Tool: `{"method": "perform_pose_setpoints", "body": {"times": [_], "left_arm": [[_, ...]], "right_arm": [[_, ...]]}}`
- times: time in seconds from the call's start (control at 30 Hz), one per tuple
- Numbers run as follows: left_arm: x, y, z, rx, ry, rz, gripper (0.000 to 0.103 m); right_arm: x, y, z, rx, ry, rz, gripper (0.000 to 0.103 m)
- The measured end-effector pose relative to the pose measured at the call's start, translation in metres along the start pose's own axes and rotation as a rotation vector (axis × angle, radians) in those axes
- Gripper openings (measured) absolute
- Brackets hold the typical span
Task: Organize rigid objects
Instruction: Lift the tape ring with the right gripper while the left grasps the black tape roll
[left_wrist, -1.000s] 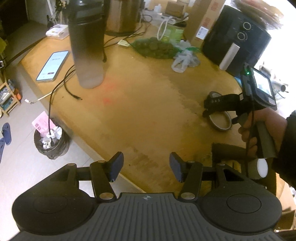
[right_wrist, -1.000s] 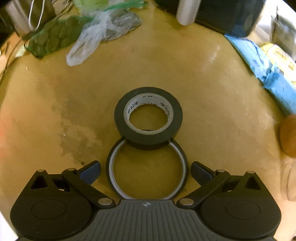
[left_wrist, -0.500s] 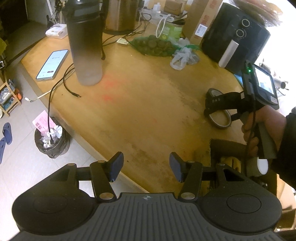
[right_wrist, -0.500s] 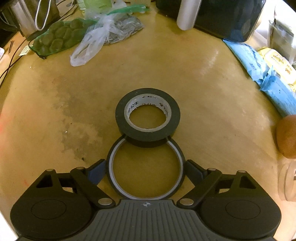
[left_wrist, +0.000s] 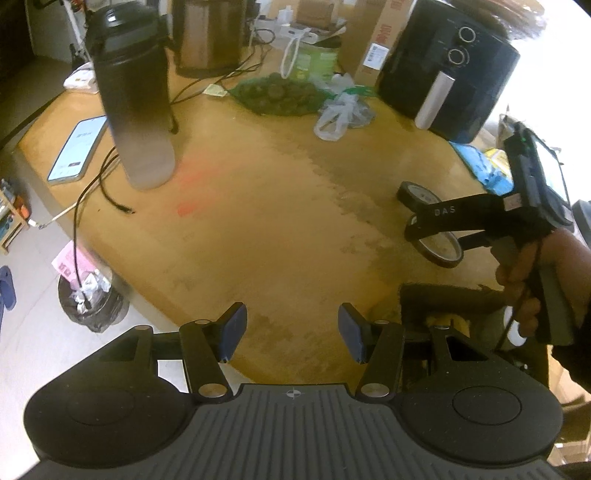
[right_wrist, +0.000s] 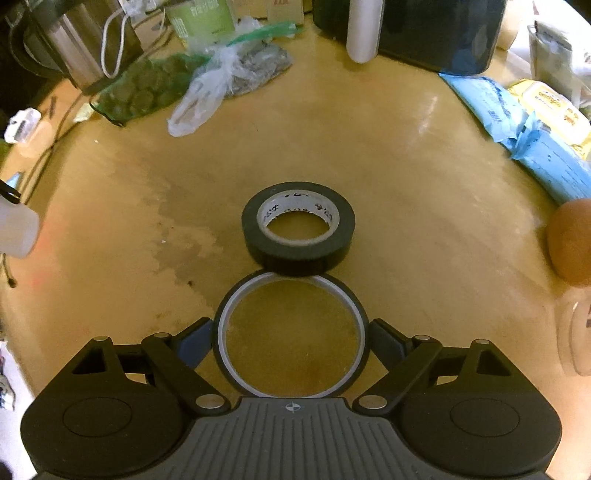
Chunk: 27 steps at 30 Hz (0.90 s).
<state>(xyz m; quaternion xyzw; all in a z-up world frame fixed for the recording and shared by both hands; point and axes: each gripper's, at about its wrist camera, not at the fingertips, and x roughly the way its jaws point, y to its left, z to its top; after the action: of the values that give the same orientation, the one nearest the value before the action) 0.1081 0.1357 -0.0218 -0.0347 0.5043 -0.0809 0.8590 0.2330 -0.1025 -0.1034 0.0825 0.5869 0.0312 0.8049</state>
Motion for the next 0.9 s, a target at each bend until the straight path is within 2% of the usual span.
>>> {"method": "perform_pose_setpoints", "body": {"times": [0.37, 0.9], "left_arm": [[0.008, -0.024, 0.016, 0.090, -0.013, -0.036, 0.054], [0.020, -0.073, 0.037, 0.195, -0.037, -0.083, 0.054]], "right_arm": [[-0.048, -0.018, -0.008, 0.040, -0.110, 0.084, 0.091], [-0.099, -0.067, -0.039, 0.080, -0.225, 0.055, 0.091]]}}
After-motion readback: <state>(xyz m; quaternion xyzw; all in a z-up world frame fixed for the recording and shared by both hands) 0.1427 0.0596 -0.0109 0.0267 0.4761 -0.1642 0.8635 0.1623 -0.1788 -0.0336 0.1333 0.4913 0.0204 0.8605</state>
